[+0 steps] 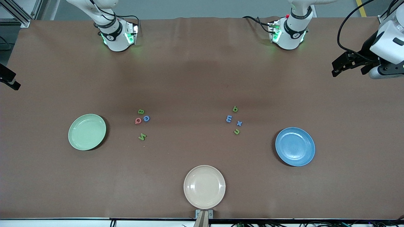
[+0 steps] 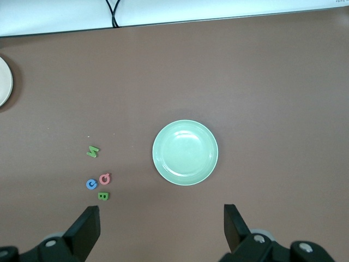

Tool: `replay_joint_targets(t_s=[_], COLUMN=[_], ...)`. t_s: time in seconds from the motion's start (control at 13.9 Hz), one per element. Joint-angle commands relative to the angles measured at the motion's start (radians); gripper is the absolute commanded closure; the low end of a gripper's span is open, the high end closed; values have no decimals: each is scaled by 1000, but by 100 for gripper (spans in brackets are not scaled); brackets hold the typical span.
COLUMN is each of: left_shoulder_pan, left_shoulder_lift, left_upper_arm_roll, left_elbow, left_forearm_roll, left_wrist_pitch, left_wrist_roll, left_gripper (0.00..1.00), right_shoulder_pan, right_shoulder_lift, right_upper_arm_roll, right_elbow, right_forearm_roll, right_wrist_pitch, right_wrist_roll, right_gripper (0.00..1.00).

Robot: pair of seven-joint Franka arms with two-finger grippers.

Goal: Sort upper and lower case letters into plates
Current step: 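Move both grippers out from rest toward the letter clusters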

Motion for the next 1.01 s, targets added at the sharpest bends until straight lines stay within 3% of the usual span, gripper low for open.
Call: replay_joint_targets(t_s=[0.0,0.58,0.94], left_shoulder_pan=[3,3,-52], left_shoulder_lift=[14,78,176], left_upper_arm_roll=[-5,-5,-28], left_elbow=[25,28,-3], left_forearm_roll=[3,1,-14], left_wrist_pitch=[-15,-14,6], left_wrist_roll=[-8,-18,-177], left_gripper=[0,0,0], right_shoulder_pan=[-9,-2,84], right_shoulder_lift=[3,17,121], right_upper_arm_roll=[8,11,12], right_elbow=[15,12,11], right_forearm_roll=[10,23,21], right_wrist_pitch=[-11,-9,-4], right_wrist_roll=[-3,1,4], right_gripper=[0,0,0])
